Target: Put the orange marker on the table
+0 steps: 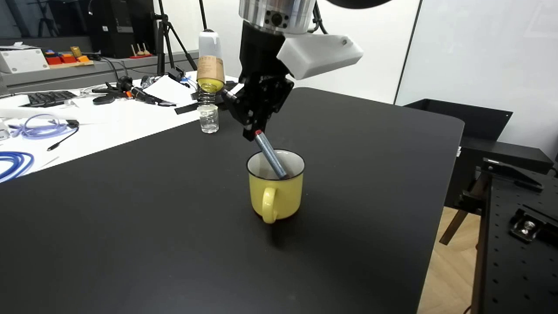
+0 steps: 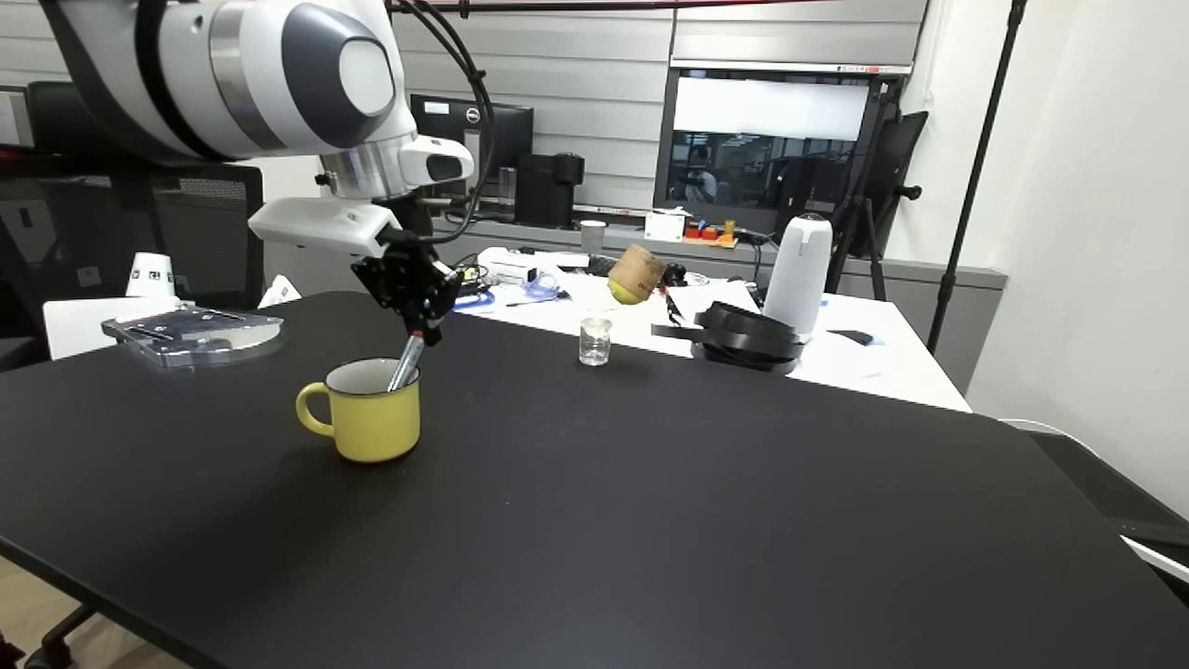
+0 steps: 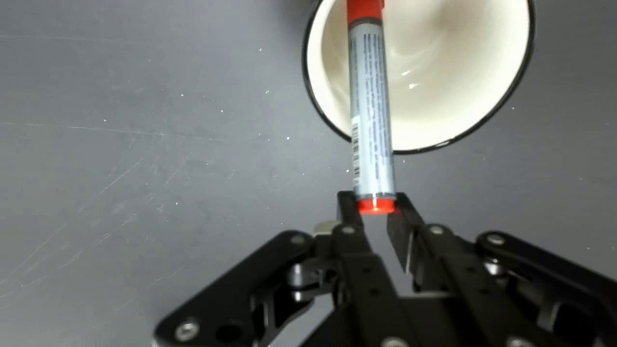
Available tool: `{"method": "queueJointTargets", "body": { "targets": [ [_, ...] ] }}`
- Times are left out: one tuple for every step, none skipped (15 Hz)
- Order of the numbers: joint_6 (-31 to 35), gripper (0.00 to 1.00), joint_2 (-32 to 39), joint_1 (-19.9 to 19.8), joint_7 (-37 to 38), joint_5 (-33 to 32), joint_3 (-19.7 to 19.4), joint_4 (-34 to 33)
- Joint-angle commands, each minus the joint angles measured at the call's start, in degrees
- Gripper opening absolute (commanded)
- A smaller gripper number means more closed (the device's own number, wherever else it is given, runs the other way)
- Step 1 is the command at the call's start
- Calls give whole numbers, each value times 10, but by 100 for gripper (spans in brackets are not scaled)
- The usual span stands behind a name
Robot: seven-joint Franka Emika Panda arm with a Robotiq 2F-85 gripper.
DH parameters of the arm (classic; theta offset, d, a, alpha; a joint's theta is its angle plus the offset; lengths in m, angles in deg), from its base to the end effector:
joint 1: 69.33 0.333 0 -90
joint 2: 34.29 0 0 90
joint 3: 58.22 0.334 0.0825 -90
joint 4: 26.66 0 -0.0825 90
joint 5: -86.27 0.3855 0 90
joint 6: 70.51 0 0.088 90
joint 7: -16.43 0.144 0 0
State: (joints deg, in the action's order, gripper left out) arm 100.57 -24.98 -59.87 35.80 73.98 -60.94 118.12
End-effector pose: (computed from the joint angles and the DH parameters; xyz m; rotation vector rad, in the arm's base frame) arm 0.4980 0.0722 0.2259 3.1021 -0.0181 0.4735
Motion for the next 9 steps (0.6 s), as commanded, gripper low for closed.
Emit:
{"method": "queueJointTargets", "body": {
  "targets": [
    [-23, 5, -32, -9, -1, 17, 1, 3],
    [-36, 5, -42, -14, -10, 31, 7, 1],
    [-48, 5, -49, -17, -18, 46, 10, -1],
    [-64, 5, -59, -23, -26, 60, 14, -4],
    [-78, 5, -70, -27, -32, 71, 15, -7],
    [-86, 5, -79, -31, -27, 67, 12, -10],
    [-98, 5, -87, -38, -31, 75, 13, -15],
    [-107, 5, -93, -44, -32, 84, 14, -20],
    [-115, 5, -97, -51, -35, 95, 14, -25]
  ]
}}
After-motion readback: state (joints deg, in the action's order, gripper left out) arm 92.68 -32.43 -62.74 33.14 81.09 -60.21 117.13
